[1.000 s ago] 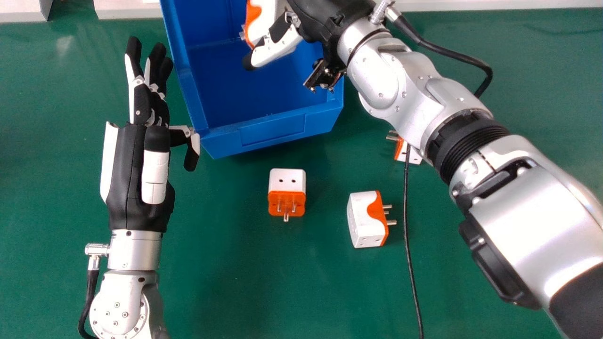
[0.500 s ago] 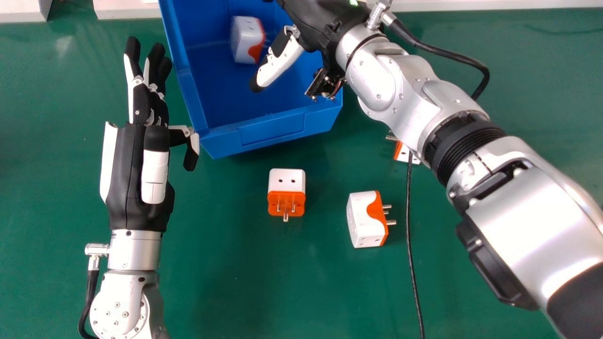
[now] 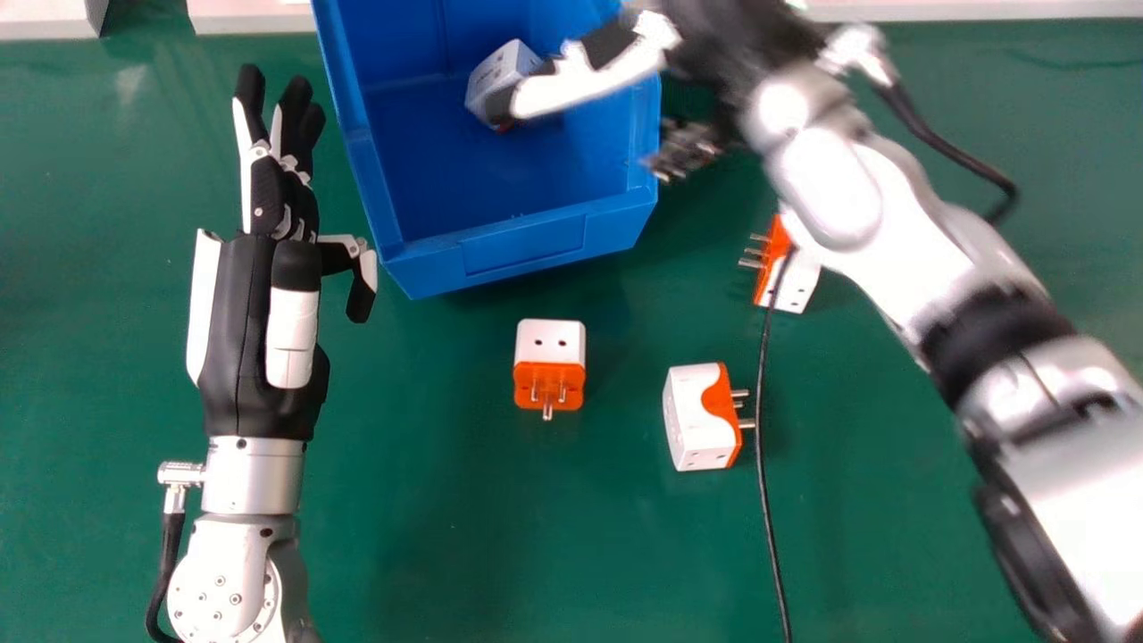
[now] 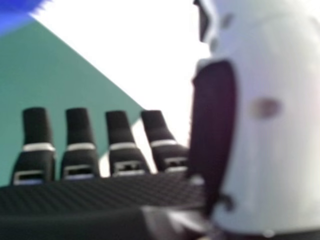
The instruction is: Pick all objects and put in blue box
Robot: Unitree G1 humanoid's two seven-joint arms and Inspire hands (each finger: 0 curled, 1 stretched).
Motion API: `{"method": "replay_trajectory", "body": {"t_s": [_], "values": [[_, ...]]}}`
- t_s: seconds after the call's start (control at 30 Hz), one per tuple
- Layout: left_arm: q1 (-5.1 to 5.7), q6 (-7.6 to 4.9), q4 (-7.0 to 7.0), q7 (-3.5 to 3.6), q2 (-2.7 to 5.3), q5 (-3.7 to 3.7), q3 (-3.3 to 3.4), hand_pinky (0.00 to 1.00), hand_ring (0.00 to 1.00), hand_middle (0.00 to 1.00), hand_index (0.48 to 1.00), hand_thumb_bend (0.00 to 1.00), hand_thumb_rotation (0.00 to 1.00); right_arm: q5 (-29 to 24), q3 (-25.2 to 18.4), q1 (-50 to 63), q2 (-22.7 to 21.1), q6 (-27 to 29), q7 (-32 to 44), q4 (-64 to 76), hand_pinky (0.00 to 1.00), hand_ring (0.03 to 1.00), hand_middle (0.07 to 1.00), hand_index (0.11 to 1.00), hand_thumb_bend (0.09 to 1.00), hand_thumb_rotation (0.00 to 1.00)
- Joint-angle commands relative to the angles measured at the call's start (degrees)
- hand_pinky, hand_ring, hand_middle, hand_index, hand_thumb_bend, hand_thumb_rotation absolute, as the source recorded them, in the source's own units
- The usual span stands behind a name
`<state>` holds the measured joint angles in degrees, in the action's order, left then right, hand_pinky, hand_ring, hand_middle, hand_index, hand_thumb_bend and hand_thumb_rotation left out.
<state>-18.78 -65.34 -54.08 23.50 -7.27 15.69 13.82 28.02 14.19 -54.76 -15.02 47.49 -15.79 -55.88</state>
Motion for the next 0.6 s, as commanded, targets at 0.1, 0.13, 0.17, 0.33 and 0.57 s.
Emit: {"method": "replay_trajectory", "body": {"t_s": [0.1, 0.13, 0.17, 0.33, 0.57], "values": [[0.47, -0.76, 1.60, 0.42, 0.33, 0.08, -0.34, 0.00, 1.00, 1.00, 1.000, 1.00, 0.97, -4.37, -4.93, 12.03, -6.33, 5.28, 1.55, 15.70, 0.69, 0.810, 0.854, 0.842, 0.954, 0.24], [0.62, -0.78, 1.78, 0.36, 0.37, 0.00, -0.39, 0.00, 1.00, 1.00, 1.000, 1.00, 0.97, -5.26, -5.65, 14.55, -7.17, 5.61, 2.42, 18.08, 0.68, 0.809, 0.852, 0.840, 0.956, 0.25], [0.69, -0.81, 1.84, 0.36, 0.37, -0.04, -0.41, 0.00, 1.00, 1.00, 1.000, 1.00, 0.97, -5.88, -6.40, 17.19, -8.06, 5.99, 2.97, 20.20, 0.68, 0.809, 0.852, 0.840, 0.956, 0.25], [1.30, -0.25, 2.62, 0.39, 0.25, 0.18, -0.39, 0.00, 1.00, 1.00, 1.000, 1.00, 0.96, -6.42, -9.53, 25.93, -10.62, 6.47, 4.19, 26.74, 0.66, 0.809, 0.858, 0.841, 0.977, 0.29], [1.79, -0.34, 2.61, 0.32, 0.43, 0.03, -0.37, 0.00, 1.00, 1.00, 1.000, 1.00, 0.96, -7.78, -13.25, 43.28, -12.22, 6.45, 5.94, 34.15, 0.67, 0.822, 0.871, 0.848, 0.997, 0.36]]}}
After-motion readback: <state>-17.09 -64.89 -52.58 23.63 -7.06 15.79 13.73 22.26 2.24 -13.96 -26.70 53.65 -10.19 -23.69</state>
